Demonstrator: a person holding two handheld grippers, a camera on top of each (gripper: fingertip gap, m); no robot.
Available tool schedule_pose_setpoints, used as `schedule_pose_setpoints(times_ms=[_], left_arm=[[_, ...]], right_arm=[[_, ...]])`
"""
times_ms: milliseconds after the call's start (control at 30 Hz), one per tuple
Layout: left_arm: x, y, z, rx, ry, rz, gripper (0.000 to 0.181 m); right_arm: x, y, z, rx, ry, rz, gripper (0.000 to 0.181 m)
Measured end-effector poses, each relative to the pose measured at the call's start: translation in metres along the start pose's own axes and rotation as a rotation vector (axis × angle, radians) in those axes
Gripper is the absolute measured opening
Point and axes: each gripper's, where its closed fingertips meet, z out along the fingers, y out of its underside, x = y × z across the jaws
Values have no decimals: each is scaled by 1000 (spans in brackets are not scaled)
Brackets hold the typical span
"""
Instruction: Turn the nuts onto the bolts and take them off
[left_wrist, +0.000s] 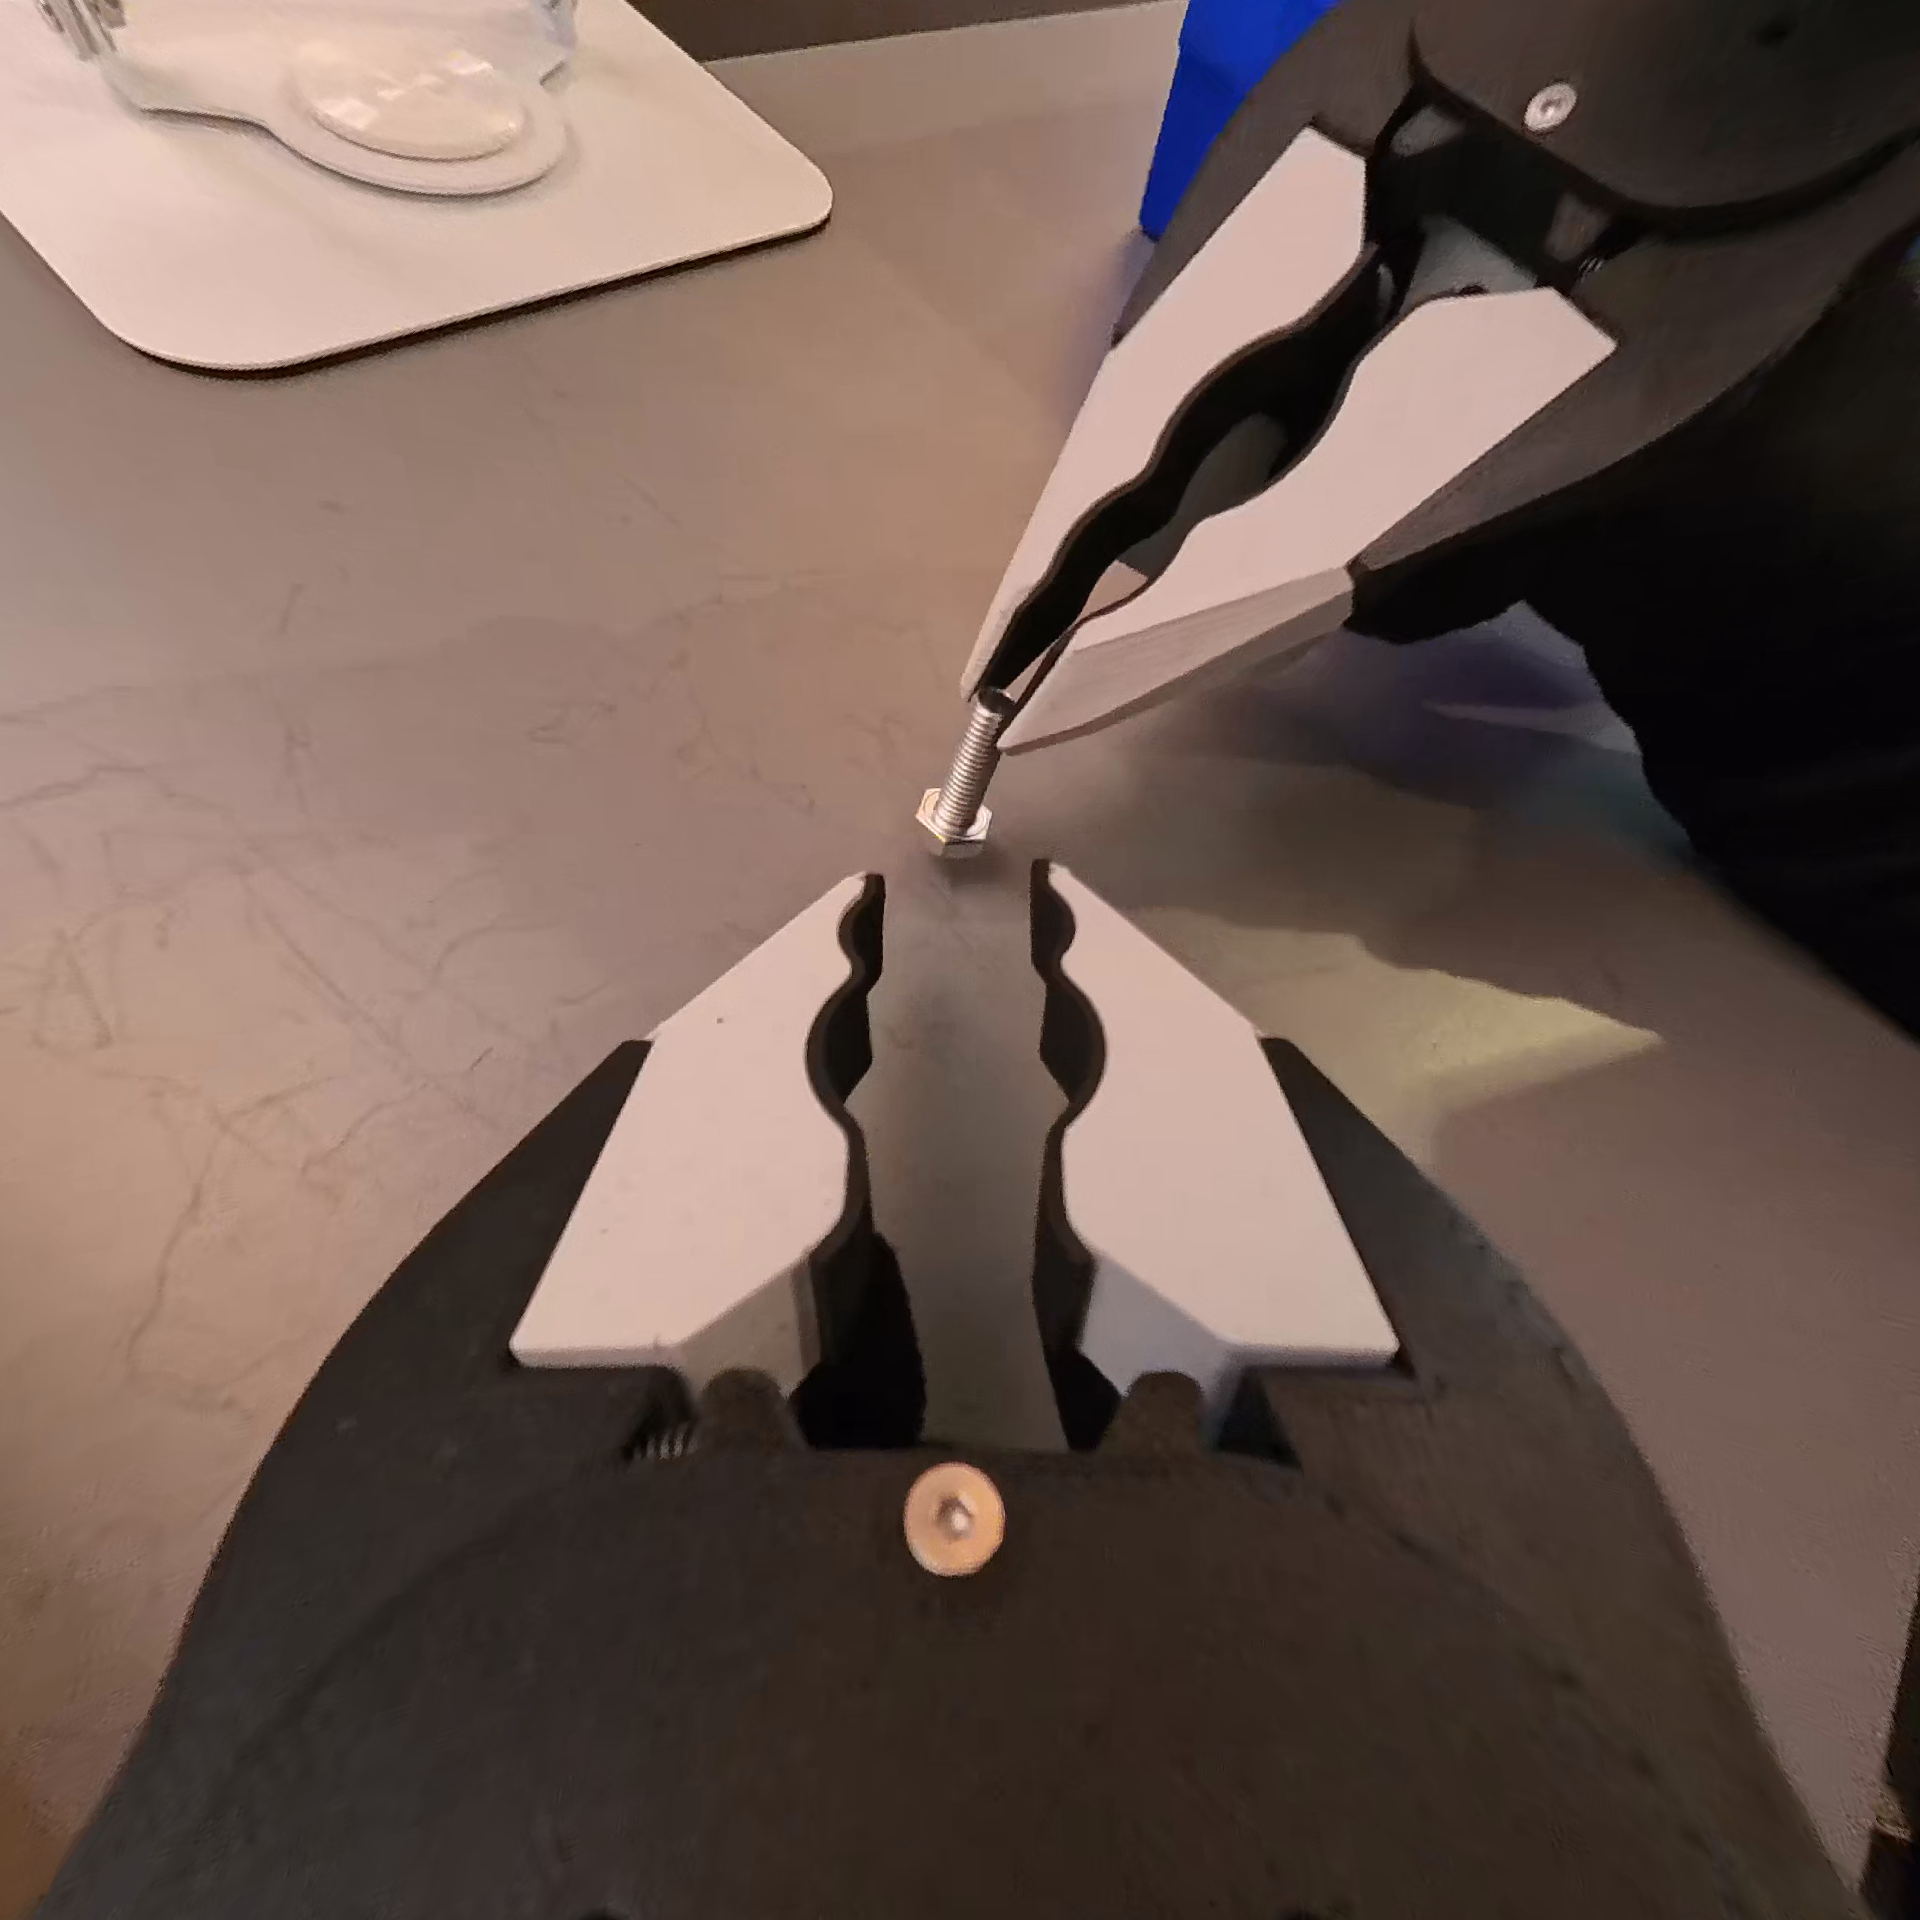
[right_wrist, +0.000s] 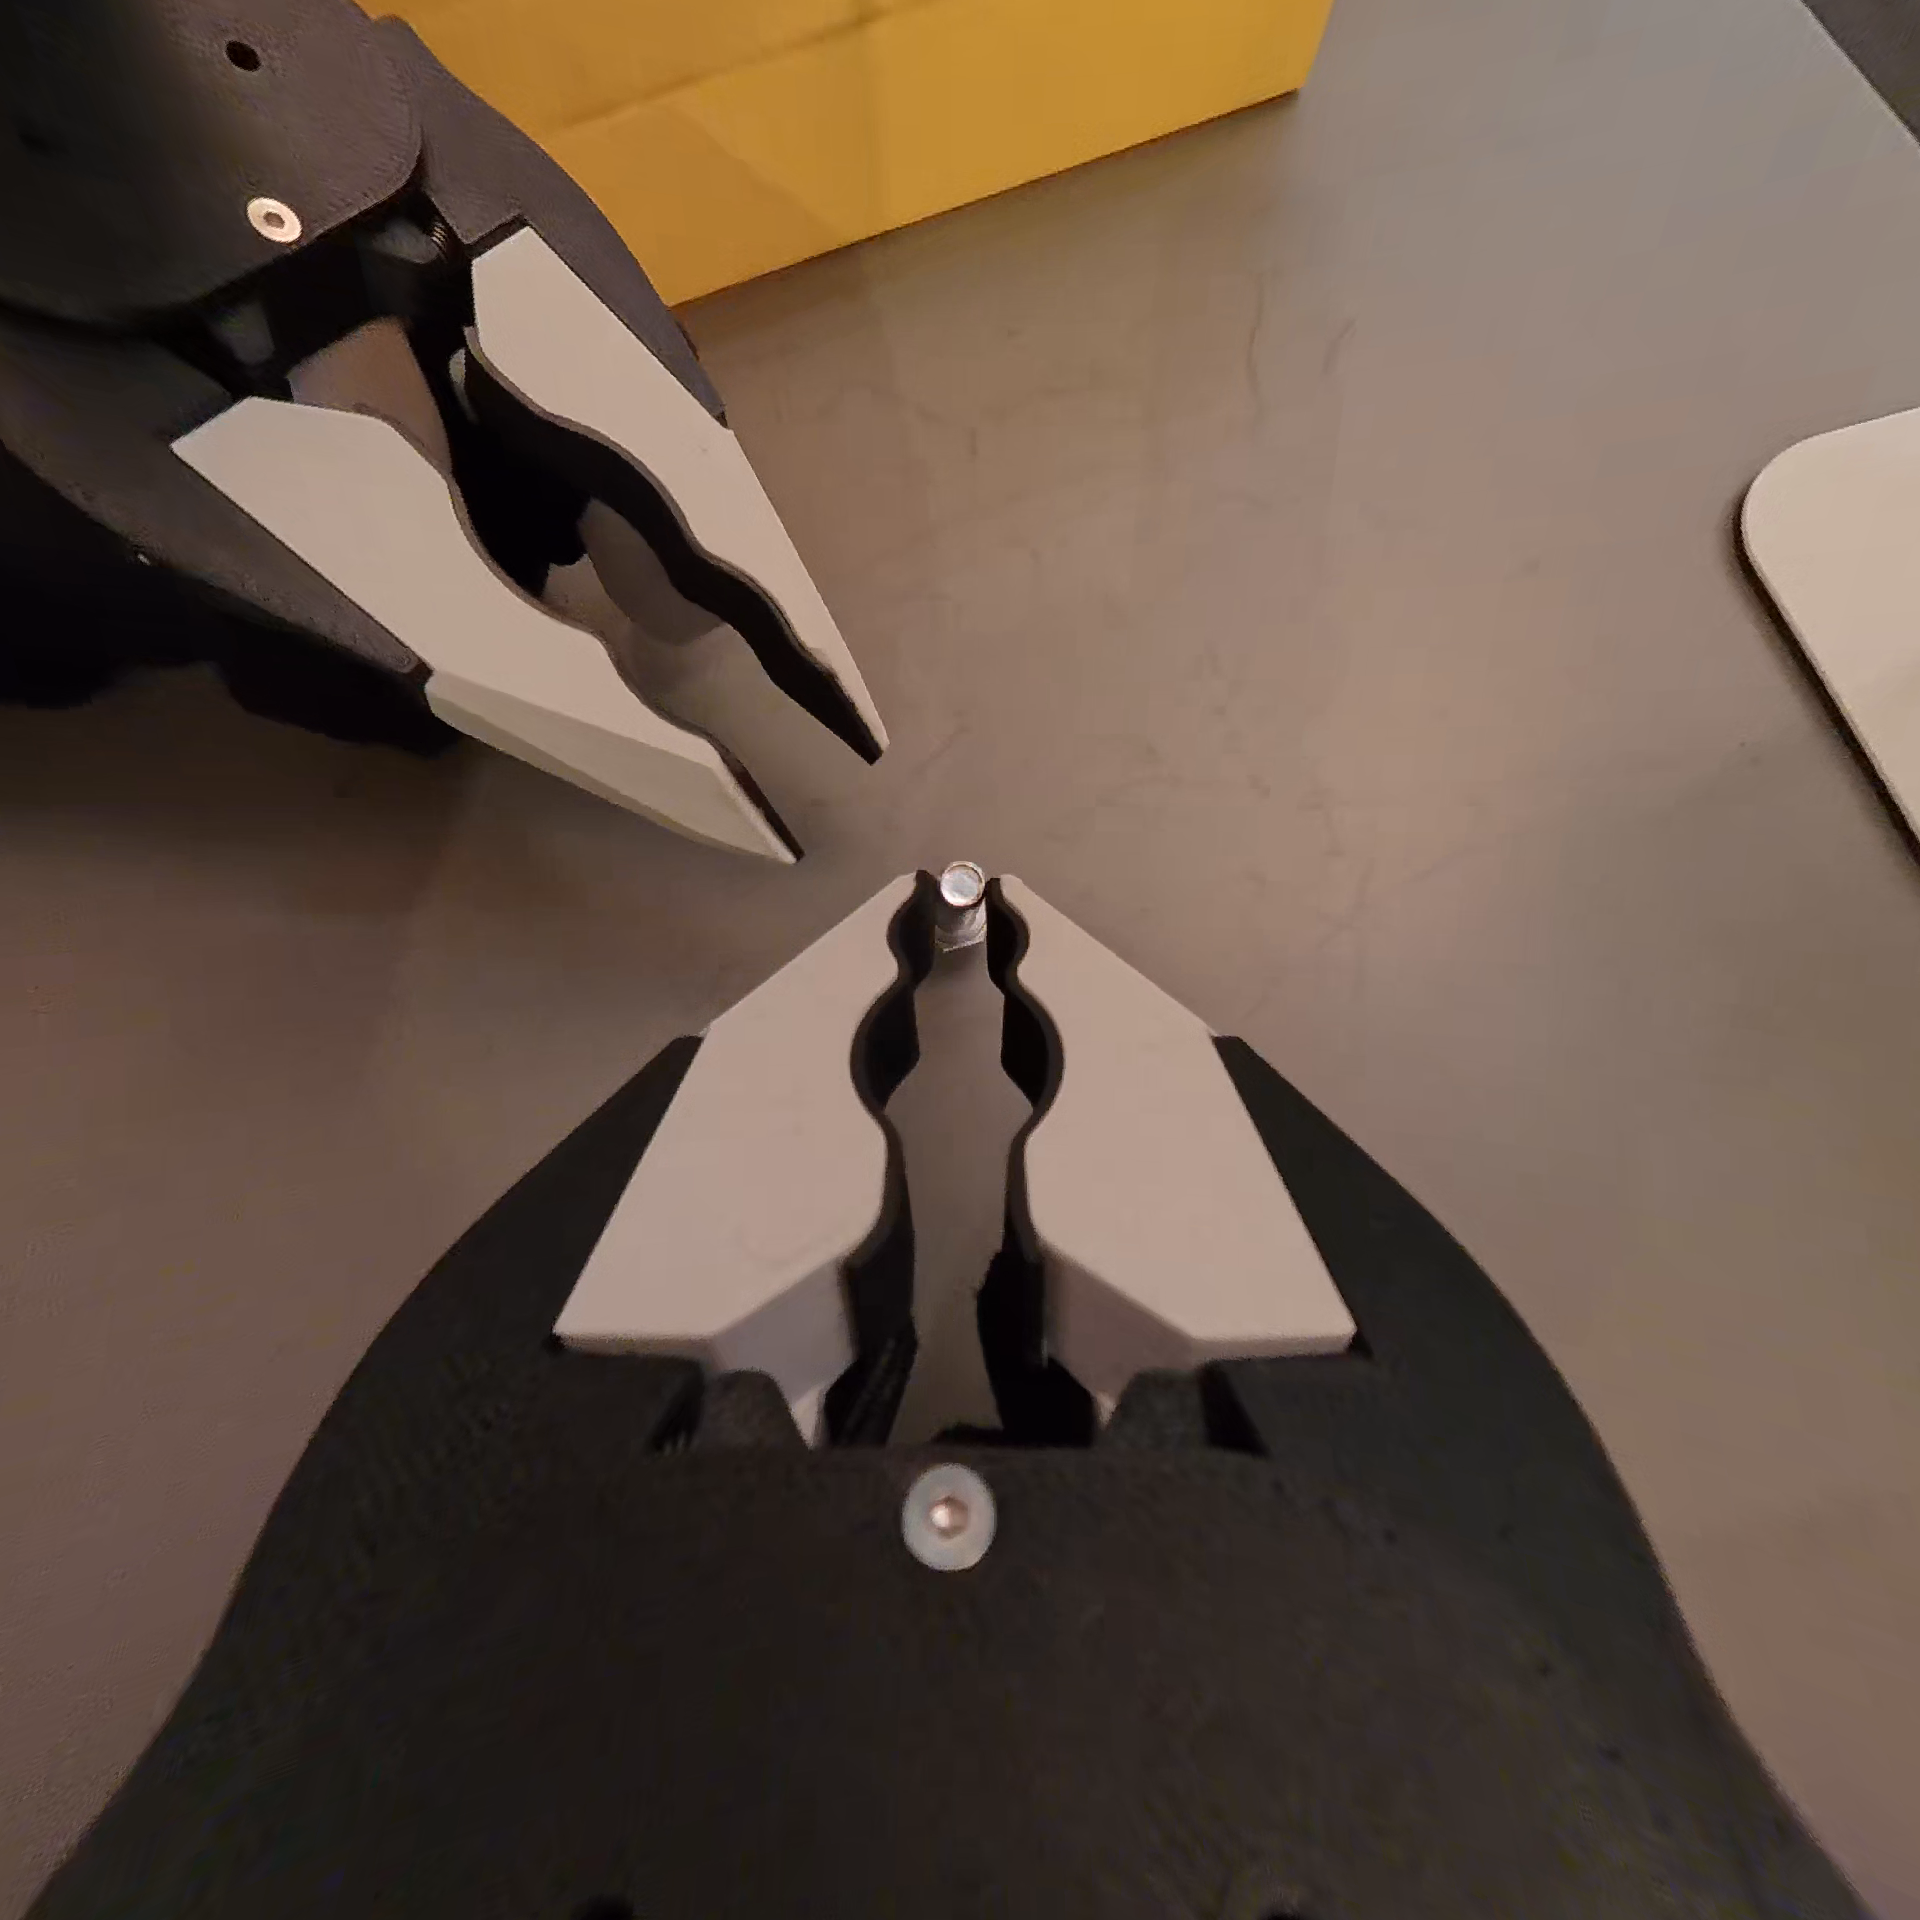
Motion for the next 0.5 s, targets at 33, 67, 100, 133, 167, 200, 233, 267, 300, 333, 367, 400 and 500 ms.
schedule_pose_setpoints(times_ms=[33, 67, 100, 133, 167, 200, 233, 267, 300, 333, 367, 400, 500], left_arm=[[1, 1, 1, -6, -3, 10, 26], [1, 2, 2, -11, -4, 17, 26], [2, 2, 2, -14, -3, 21, 26], [2, 3, 2, -17, 0, 21, 26], [2, 3, 2, -22, 2, 20, 26], [2, 4, 3, -26, 3, 18, 26], [2, 4, 3, -30, 4, 20, 26], [3, 5, 3, -32, 2, 26, 26], [3, 5, 4, -34, -1, 33, 26], [3, 5, 4, -35, -6, 40, 27], [4, 5, 4, -35, -9, 46, 27], [4, 6, 4, -36, -12, 53, 28], [16, -3, -4, 34, 2, 99, 24]], right_arm=[[0, 1, 1, -6, 2, -1, 8], [-1, 3, 2, -20, 2, -3, 8], [-1, 5, 5, -36, 3, -8, 8], [-2, 5, 7, -37, 4, -14, 8], [-4, 5, 8, -34, 1, -16, 8], [-5, 4, 10, -34, -2, -21, 8], [-7, 4, 10, -33, -3, -30, 8], [-8, 3, 11, -28, -7, -35, 11], [-8, 2, 11, -18, -12, -29, 19], [-7, 0, 10, -5, -22, -17, 22], [-8, -1, 9, 11, -36, -5, 23], [-7, -2, 7, 27, -49, 7, 26], [-5, -11, 1, 107, -84, 46, 33]])
